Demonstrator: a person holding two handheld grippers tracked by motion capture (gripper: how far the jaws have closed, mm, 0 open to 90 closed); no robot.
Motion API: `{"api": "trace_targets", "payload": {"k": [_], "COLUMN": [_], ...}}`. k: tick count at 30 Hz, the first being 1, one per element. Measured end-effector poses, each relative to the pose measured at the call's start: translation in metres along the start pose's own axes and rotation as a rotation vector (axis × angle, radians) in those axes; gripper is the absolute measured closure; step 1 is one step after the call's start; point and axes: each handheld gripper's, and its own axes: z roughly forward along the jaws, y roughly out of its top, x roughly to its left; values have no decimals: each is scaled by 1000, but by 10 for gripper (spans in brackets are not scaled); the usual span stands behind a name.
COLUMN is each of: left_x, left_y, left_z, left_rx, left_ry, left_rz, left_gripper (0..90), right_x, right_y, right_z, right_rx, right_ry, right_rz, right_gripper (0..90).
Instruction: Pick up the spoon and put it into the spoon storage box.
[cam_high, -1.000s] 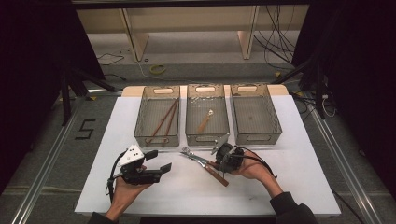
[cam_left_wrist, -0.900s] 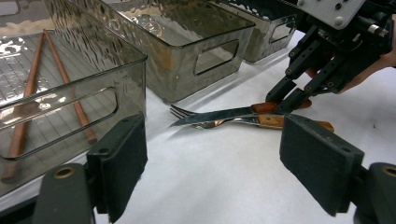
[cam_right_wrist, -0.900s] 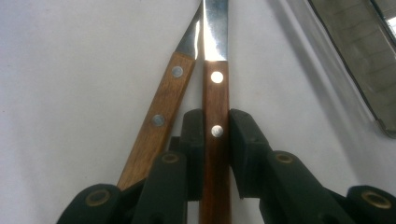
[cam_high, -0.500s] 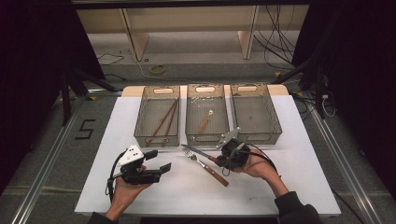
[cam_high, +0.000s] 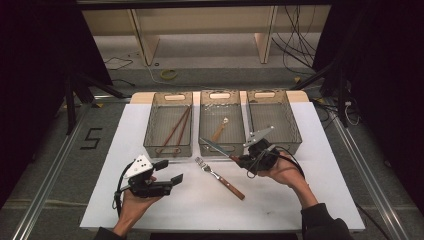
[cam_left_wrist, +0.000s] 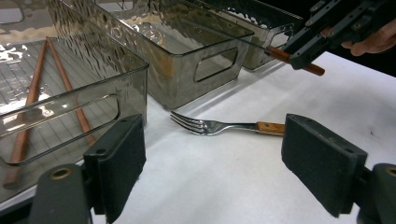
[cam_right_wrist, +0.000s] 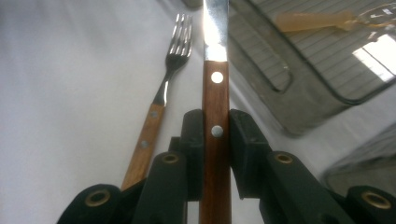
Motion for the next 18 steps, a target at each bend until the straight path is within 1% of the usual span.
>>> {"api": "trace_targets", "payload": {"k": [1, 2, 3, 6, 18], "left_x": [0, 0, 0, 0, 1], "left_y": [0, 0, 0, 0, 0], "left_z": [0, 0, 0, 0, 1], "left_rx": [2, 3, 3, 2, -5], "left_ry": [0, 0, -1, -1, 6], "left_rz": [3, 4, 5, 5, 0], "left_gripper": [210, 209, 209, 209, 209], "right_x": [-2, -2, -3, -4, -5], "right_y": [0, 0, 0, 0, 0], "right_z": [-2, -3, -4, -6, -6], "right_rx": [-4, -7, -12, -19, -23], "right_ry": [-1, -4, -7, -9, -13], "right_rz": [-6, 6, 1, 6, 16], "right_gripper": [772, 772, 772, 772, 772]}}
